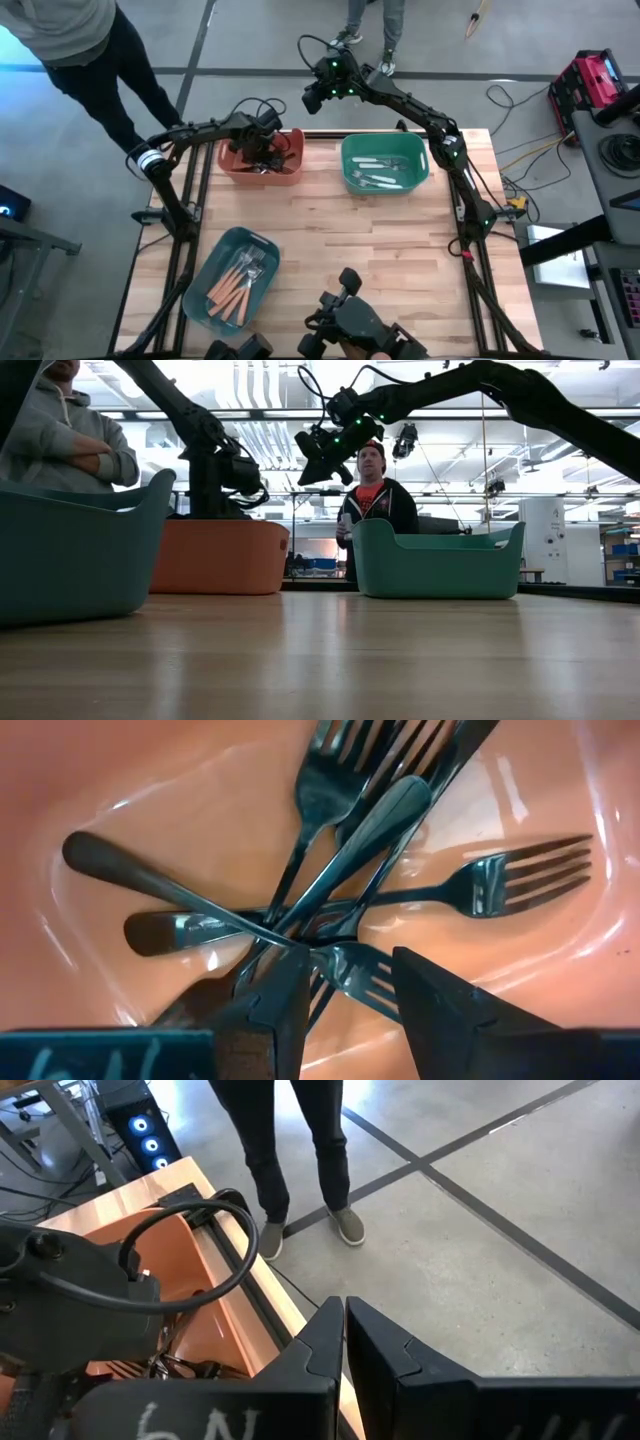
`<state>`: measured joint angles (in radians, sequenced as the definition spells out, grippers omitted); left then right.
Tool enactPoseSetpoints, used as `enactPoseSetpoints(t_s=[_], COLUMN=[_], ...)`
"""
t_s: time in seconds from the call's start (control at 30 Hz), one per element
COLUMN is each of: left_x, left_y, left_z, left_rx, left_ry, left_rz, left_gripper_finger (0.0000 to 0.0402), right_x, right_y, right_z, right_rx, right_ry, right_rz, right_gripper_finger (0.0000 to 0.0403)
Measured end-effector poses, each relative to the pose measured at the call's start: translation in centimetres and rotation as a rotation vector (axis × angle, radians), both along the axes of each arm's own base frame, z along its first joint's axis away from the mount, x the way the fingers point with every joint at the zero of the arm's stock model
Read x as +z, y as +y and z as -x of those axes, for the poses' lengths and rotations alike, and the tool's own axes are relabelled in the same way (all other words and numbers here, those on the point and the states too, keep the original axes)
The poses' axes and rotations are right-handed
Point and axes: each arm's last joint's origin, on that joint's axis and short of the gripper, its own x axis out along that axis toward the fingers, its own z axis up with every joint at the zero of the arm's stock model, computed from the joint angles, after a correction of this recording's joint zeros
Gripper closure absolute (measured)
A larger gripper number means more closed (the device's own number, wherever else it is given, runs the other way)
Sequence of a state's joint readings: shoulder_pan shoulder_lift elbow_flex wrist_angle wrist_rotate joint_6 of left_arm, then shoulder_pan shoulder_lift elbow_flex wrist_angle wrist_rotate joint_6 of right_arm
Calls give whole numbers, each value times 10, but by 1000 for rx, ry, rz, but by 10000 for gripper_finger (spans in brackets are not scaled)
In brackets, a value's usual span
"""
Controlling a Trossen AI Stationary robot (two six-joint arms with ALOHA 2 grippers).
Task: Sort silverware by color (type)
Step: Adjust the black forks in the orange bin
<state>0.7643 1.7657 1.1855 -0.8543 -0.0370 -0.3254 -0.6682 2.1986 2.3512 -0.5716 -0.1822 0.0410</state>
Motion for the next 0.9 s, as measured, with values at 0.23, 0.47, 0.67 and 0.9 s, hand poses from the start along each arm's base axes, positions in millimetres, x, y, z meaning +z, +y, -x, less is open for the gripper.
enactPoseSetpoints(t_s=[0.23,0.47,0.67,0.9], left_x=[-7,-16,-20,-22], left_y=[1,2,4,5], left_z=[-1,-2,-4,-5], left_rx=[13,-16,-30,-46], left_ry=[10,32,32,33], left_rz=[13,30,27,25], left_gripper_finger=[276,276,276,276], right_x=[0,0,0,0], right_y=[0,0,0,0], right_z=[0,0,0,0], right_rx=[0,0,0,0], right_ry=[0,0,0,-1], right_rz=[0,-1,-1,0], right_gripper_finger=[394,394,394,394])
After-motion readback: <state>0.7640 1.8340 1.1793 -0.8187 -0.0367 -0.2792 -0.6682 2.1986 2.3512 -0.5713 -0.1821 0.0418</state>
